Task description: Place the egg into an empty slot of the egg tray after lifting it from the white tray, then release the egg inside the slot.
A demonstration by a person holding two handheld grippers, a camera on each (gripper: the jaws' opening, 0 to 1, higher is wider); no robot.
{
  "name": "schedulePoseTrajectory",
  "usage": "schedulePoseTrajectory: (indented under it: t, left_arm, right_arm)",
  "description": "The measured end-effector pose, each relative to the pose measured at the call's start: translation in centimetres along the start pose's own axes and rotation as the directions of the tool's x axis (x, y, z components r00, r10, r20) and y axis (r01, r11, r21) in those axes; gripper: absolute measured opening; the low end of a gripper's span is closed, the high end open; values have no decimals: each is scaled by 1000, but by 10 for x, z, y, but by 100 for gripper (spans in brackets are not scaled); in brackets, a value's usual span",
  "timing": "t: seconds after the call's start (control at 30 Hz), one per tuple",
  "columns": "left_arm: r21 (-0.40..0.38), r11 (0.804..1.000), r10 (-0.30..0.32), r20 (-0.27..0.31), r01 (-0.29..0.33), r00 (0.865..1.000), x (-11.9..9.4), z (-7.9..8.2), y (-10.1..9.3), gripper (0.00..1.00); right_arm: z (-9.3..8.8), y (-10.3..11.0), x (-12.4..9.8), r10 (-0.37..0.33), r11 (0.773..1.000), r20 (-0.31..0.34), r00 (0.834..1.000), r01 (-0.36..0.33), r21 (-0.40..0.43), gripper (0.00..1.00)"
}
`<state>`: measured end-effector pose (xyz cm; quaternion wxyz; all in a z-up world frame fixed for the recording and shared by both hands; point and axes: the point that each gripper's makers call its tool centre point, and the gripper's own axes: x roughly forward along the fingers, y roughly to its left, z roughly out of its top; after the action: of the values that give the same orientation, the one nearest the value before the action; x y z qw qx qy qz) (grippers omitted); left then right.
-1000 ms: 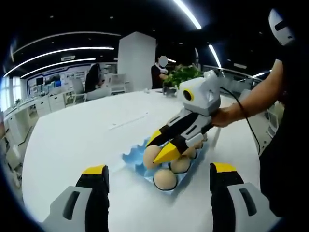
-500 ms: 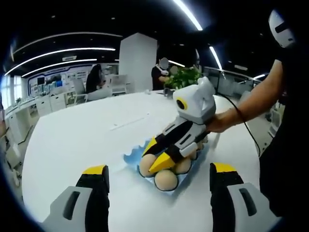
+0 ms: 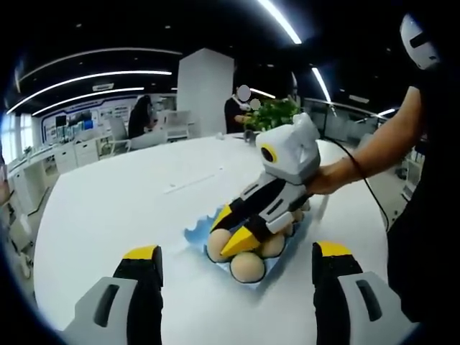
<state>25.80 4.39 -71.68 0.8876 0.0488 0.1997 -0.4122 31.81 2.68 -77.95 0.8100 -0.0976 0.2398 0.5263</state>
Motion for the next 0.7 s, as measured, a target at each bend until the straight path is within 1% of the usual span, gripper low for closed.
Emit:
schedulePoseTrajectory:
  t: [0.2,0.4,0.53,0.57,0.63,0.7]
  left_arm:
    - [1,1000,3,-2,-3,1000,0,0,-2,85]
    - [6,1000,0,-1,0,1000,3,1,-8,86]
    - [9,1000,-7,0,7,1000,6,3,-13,86]
    - [9,1000,-9,0,9,1000,7,3,-14,86]
    - [13,1000,-10,-1,10,1000,9,4,-16,86]
    - [12,1000,-13,1,13,1000,10,5,-18,86]
  right_arm:
    - [-2,-3,-6,-5,1000,15,1000,5,16,27]
    - [-6,-4,-19,-25,999,28,999,23,44,26]
    - [-4,-8,-35,-46,998,64,997,42,57,26]
    - [-3,-9,-41,-50,996,80,996,45,74,26]
    - [-6,-12,-48,-62,995,83,995,54,85,28]
    - [-10,-17,-61,-86,992,96,992,76,97,27]
